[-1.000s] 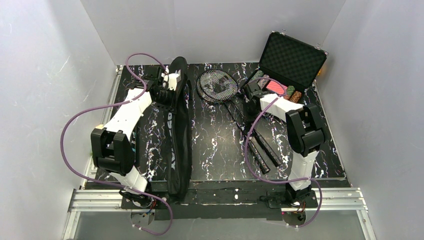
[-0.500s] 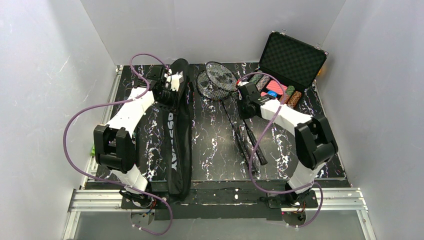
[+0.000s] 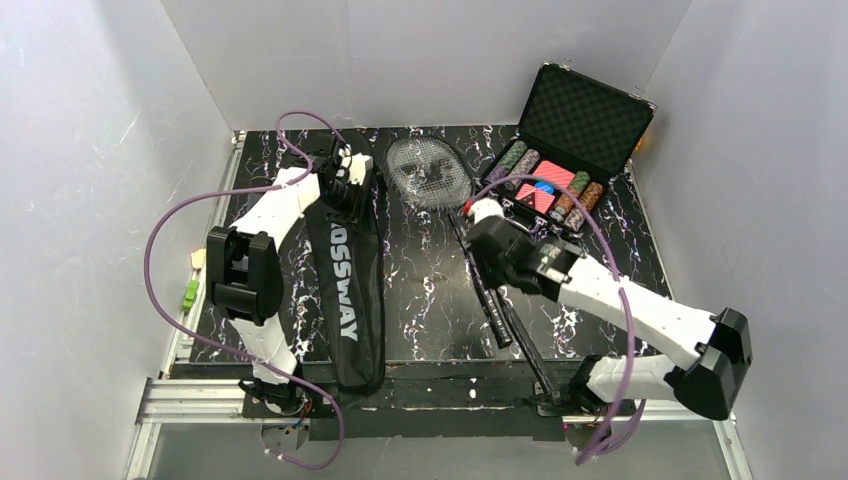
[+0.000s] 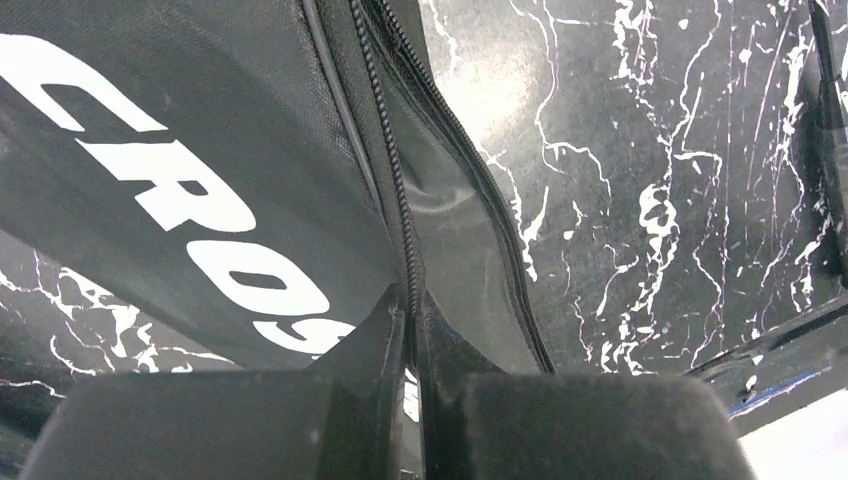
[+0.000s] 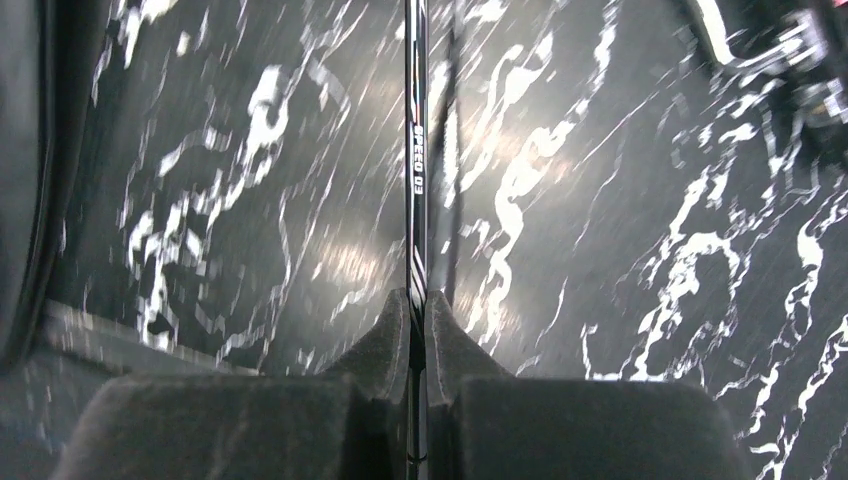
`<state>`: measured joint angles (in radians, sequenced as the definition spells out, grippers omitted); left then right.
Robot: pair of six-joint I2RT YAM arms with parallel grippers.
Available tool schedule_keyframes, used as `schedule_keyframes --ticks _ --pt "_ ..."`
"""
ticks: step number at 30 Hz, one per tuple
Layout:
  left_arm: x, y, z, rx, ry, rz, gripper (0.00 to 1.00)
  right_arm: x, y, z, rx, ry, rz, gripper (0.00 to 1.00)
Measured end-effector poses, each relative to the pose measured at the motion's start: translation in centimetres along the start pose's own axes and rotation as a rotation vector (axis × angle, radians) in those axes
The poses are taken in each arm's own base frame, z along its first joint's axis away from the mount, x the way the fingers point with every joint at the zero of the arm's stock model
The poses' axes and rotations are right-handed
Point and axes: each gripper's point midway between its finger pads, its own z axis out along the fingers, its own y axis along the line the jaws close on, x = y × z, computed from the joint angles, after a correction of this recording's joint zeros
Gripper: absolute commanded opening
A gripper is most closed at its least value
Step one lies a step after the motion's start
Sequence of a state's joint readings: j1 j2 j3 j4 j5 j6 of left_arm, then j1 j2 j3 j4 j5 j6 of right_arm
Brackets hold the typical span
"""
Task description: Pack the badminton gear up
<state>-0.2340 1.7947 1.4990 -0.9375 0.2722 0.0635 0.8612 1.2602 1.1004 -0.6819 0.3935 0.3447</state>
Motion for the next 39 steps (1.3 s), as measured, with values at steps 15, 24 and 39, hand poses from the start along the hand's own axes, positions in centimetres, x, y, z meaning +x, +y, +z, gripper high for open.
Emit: schedule_keyframes --ticks 15,24,39 --pt "-1.1 0.4 0.8 -0.005 -0.002 -0.003 0.00 14.7 3.6 -6.2 0.244 0.263 -0.465 0.01" --pt "-1.0 0.8 0.8 -0.030 0.002 0.009 0.00 13.1 3.1 -8.8 0.321 0.194 -0.452 0.01" --pt "-1.3 1.5 3.0 -0.031 0.047 0.004 0.00 11.8 5.7 -11.1 0.259 0.096 -0.565 0.01"
